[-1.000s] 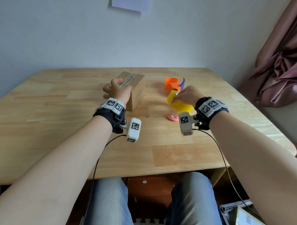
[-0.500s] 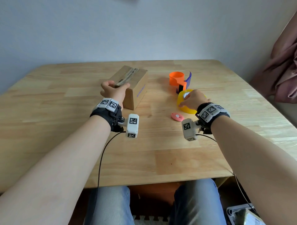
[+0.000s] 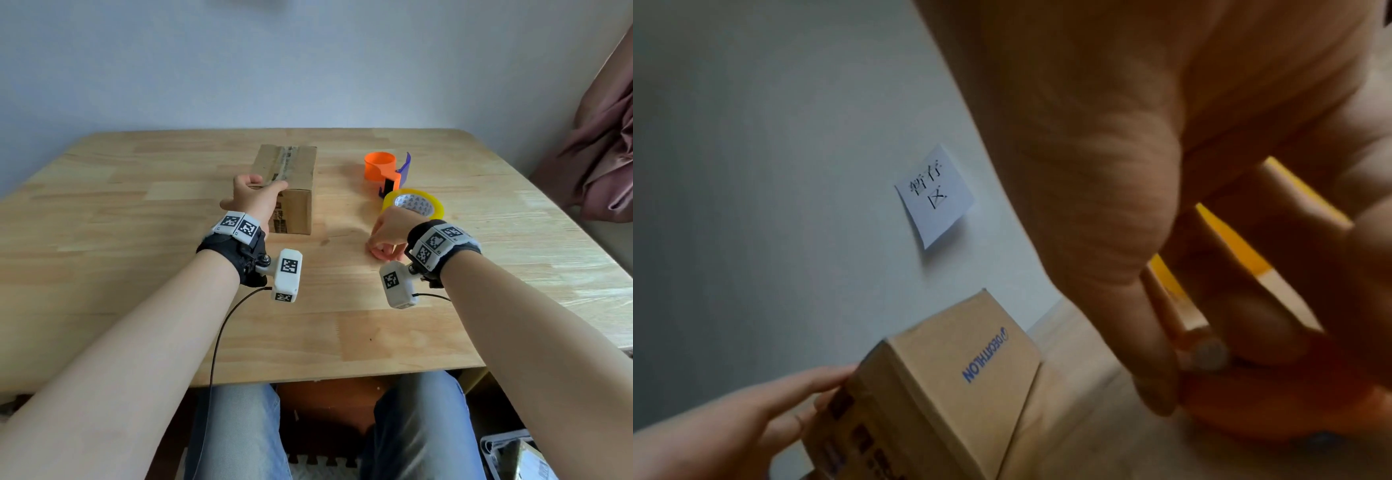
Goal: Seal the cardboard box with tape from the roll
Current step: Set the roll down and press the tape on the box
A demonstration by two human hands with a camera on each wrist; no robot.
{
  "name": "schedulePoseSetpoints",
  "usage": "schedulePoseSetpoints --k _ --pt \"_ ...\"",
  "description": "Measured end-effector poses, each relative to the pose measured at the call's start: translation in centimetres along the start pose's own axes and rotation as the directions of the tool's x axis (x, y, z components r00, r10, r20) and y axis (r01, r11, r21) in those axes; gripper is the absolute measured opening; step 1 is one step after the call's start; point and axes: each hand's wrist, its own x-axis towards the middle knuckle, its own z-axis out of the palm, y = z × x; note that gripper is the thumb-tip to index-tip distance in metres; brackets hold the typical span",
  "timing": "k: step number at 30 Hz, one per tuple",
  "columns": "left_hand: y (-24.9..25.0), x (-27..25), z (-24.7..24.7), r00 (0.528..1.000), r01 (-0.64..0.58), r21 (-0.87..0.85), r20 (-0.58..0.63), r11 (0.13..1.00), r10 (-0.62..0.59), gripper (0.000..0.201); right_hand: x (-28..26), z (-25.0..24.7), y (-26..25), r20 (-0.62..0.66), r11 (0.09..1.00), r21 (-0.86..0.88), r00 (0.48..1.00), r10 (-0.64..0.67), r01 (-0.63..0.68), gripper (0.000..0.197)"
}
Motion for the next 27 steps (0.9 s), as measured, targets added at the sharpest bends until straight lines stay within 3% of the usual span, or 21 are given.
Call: schedulePoseSetpoints --k 3,6,11,14,24,27 --pt "-0.4 0.4 -0.4 1.0 -0.01 0.009 0.002 1.0 0.01 0.044 0.5 0.7 -0.8 0.016 0.978 0.2 0.999 0.051 -0.054 0.009" --pt "-0.8 0.8 -0.5 1.0 -0.007 -0.009 0.011 1.0 0.007 0.041 1.4 1.3 -1.7 -0.024 0.951 0.305 0.998 0.06 -0.05 0.007" --pt "-0.9 1.2 -0.4 0.998 0.036 -0.055 0.046 0.998 -0.033 0.042 3.4 1.5 -3.3 -0.16 0.979 0.197 0.987 -0.021 0.053 0.011" --pt "-0.8 1.4 -0.2 0.998 0.04 -0.053 0.058 0.998 -0.037 0.044 4.6 1.9 -4.0 -0.194 0.973 0.219 0.981 -0.027 0.07 0.027" --pt "-0.5 1.3 0.8 1.0 -0.004 -0.016 0.023 1.0 0.004 0.038 3.5 1.3 -3.5 -0.179 0.947 0.292 0.98 -0.085 0.135 0.034" --pt "0.7 0.7 -0.1 0.996 0.037 0.016 0.078 0.999 -0.038 0.049 1.7 0.0 -3.9 -0.161 0.931 0.335 0.982 -0.095 0.145 0.034"
